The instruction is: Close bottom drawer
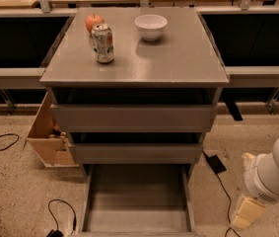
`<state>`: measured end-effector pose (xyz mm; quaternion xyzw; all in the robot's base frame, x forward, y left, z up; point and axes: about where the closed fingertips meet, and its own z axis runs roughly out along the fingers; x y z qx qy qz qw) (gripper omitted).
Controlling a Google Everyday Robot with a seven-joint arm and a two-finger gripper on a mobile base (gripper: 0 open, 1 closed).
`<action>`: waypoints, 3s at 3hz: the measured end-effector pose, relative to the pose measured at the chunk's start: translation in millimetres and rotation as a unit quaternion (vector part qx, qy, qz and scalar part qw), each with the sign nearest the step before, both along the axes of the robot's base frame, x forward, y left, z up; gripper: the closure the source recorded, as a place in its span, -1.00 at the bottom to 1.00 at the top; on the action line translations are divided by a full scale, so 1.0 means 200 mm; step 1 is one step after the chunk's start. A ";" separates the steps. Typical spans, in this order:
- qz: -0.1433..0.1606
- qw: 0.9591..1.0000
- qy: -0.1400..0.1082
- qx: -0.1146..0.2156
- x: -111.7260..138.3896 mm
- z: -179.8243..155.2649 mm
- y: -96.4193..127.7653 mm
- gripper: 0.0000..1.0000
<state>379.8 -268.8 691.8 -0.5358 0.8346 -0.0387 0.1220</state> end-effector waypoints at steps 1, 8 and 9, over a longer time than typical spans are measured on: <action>0.001 1.000 0.005 -0.009 0.01 -0.16 0.00 -1.00; 0.006 0.993 0.085 0.085 -0.17 -1.92 0.01 0.00; -0.004 0.984 0.095 0.150 -0.38 -2.30 0.13 0.62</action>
Offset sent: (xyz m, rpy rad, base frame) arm -0.0034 -0.0016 -0.2023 -0.0158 0.0635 -0.0011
